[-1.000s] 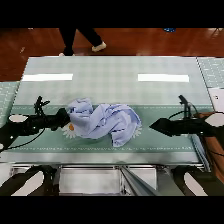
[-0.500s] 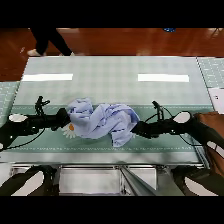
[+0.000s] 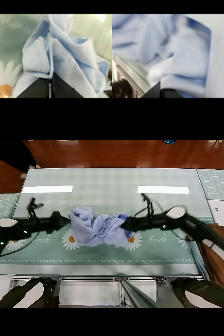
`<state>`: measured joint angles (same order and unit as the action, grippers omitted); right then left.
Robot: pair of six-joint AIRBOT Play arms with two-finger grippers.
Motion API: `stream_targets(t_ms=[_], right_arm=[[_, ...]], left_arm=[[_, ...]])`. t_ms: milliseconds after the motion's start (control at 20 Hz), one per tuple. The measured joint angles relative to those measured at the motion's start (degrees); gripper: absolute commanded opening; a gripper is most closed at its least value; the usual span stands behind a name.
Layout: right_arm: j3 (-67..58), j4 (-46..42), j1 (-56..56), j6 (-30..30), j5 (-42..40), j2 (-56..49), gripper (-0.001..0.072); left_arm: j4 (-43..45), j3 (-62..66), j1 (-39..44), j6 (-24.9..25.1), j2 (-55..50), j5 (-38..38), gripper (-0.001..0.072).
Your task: Fold the shirts.
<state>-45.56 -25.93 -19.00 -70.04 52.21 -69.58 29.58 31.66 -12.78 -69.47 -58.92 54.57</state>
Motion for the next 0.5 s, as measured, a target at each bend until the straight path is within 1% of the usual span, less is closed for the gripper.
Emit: stream_targets(t_ms=[200,300,500], right_arm=[[-21.46,-9.62,11.37,-5.60,6.38,5.49,0.0019],[-32.94,-13.90,16.70,-7.96,11.98,6.49,0.0019],[-52.81,-17.70,23.85,-9.94,24.00,7.98,0.0019]], left_arm=[[0.04,17.81,-6.14,-1.40,4.35,4.31,0.0019],[-0.07,28.39,-8.39,-2.49,5.53,5.31,0.0019],[-0.11,48.30,-11.26,-3.98,6.91,7.50,0.0019]])
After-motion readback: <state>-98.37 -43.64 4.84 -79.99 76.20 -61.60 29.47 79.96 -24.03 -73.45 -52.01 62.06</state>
